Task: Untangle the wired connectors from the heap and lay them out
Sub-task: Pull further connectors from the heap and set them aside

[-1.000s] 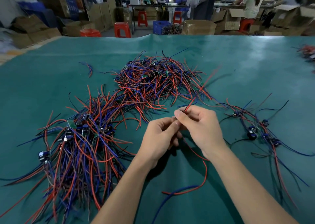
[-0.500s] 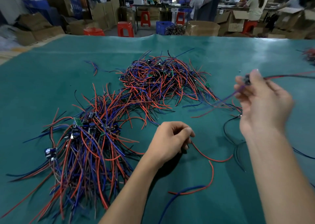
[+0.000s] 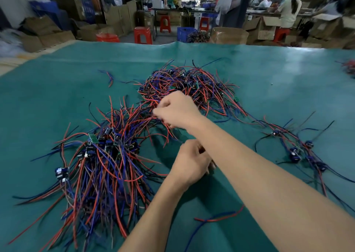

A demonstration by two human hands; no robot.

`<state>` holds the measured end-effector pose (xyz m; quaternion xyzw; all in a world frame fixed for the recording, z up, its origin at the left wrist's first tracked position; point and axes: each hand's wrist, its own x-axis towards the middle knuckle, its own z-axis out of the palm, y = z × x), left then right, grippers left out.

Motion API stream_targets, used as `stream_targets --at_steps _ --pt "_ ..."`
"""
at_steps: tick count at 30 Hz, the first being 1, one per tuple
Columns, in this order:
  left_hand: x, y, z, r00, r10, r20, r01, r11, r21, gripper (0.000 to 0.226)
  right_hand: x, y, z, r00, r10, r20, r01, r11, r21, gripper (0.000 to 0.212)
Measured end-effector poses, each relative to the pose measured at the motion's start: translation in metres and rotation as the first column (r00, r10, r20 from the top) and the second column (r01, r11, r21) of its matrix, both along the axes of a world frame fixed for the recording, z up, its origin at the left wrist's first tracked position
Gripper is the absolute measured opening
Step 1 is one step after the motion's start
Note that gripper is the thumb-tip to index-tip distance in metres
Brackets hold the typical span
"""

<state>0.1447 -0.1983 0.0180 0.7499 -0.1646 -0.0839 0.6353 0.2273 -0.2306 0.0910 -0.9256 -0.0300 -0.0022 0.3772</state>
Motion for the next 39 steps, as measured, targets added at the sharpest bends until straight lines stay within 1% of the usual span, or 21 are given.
stream_targets --at_steps 1,2,4,6,8,12,14,15,18,20,21,24,27,30,32,33,35,37,39 --pt "0.001 -0.001 -0.002 1.000 -0.012 -0.017 0.012 1.000 0.000 0.024 0.006 -0.012 -0.006 0.997 -0.078 0.024 0.080 0.994 -0.070 0.012" --pt "0.002 -0.001 -0.004 0.999 -0.022 -0.024 0.022 1.000 -0.002 0.025 0.011 -0.025 -0.011 0.987 -0.155 0.039 0.159 0.981 -0.109 0.014" --pt "0.003 -0.002 -0.005 0.999 -0.026 -0.034 0.026 1.000 -0.006 0.025 0.017 -0.050 -0.020 0.962 -0.267 0.055 0.273 0.948 -0.166 0.025" --pt "0.005 -0.003 -0.007 0.998 -0.016 -0.053 0.014 1.000 -0.021 0.022 0.020 -0.073 -0.029 0.948 -0.311 0.067 0.318 0.913 -0.255 0.028" --pt "0.005 -0.004 -0.008 0.998 -0.009 -0.063 0.007 1.000 -0.027 0.020 0.023 -0.089 -0.036 0.944 -0.324 0.068 0.328 0.887 -0.325 0.026" --pt "0.005 -0.003 -0.008 0.997 -0.011 -0.075 0.009 0.999 -0.033 0.020 0.027 -0.100 -0.039 0.935 -0.345 0.082 0.351 0.868 -0.351 0.019" --pt "0.004 -0.003 -0.007 0.997 -0.010 -0.076 0.007 0.999 -0.041 0.021 0.029 -0.102 -0.038 0.919 -0.379 0.113 0.394 0.849 -0.352 0.013" --pt "0.004 -0.002 -0.007 0.997 -0.007 -0.078 0.003 0.999 -0.045 0.021 0.029 -0.104 -0.038 0.902 -0.407 0.142 0.430 0.835 -0.344 0.014" --pt "0.004 -0.003 -0.007 0.996 -0.004 -0.092 -0.001 0.999 -0.053 0.022 0.031 -0.112 -0.039 0.841 -0.499 0.209 0.540 0.788 -0.295 0.031" --pt "0.004 -0.003 -0.007 0.996 -0.006 -0.090 0.001 0.999 -0.053 0.022 0.031 -0.118 -0.042 0.830 -0.531 0.170 0.557 0.778 -0.291 0.043" --pt "0.005 -0.003 -0.007 0.996 -0.007 -0.090 0.002 0.999 -0.053 0.022 0.031 -0.120 -0.043 0.834 -0.532 0.146 0.550 0.783 -0.291 0.042" --pt "0.004 -0.002 -0.008 0.996 -0.005 -0.087 0.001 0.999 -0.052 0.022 0.032 -0.123 -0.044 0.848 -0.510 0.147 0.531 0.822 -0.207 0.020" --pt "0.004 -0.002 -0.008 0.996 -0.002 -0.087 -0.003 0.999 -0.051 0.022 0.029 -0.124 -0.043 0.824 -0.548 0.146 0.561 0.825 -0.068 0.018" --pt "0.005 -0.003 -0.009 0.995 0.001 -0.096 -0.007 0.998 -0.063 0.021 0.017 -0.126 -0.037 0.762 -0.632 0.138 0.613 0.774 0.159 0.013" --pt "0.006 -0.003 -0.009 0.994 0.020 -0.109 -0.030 0.996 -0.089 0.019 0.001 -0.125 -0.031 0.758 -0.641 0.119 0.601 0.758 0.251 0.013" --pt "0.006 -0.003 -0.009 0.993 0.036 -0.114 -0.048 0.993 -0.107 0.018 -0.009 -0.125 -0.030 0.777 -0.622 0.095 0.576 0.764 0.289 0.013" --pt "0.007 -0.003 -0.007 0.990 0.069 -0.124 -0.087 0.984 -0.154 0.017 -0.031 -0.125 -0.029 0.856 -0.516 0.021 0.471 0.796 0.380 0.017" --pt "0.008 -0.004 -0.005 0.985 0.089 -0.151 -0.121 0.968 -0.218 0.018 -0.055 -0.123 -0.032 0.938 -0.343 -0.052 0.327 0.826 0.460 0.017" --pt "0.008 -0.004 -0.003 0.976 0.097 -0.193 -0.148 0.951 -0.271 0.023 -0.077 -0.119 -0.034 0.981 -0.171 -0.094 0.195 0.853 0.483 0.016"
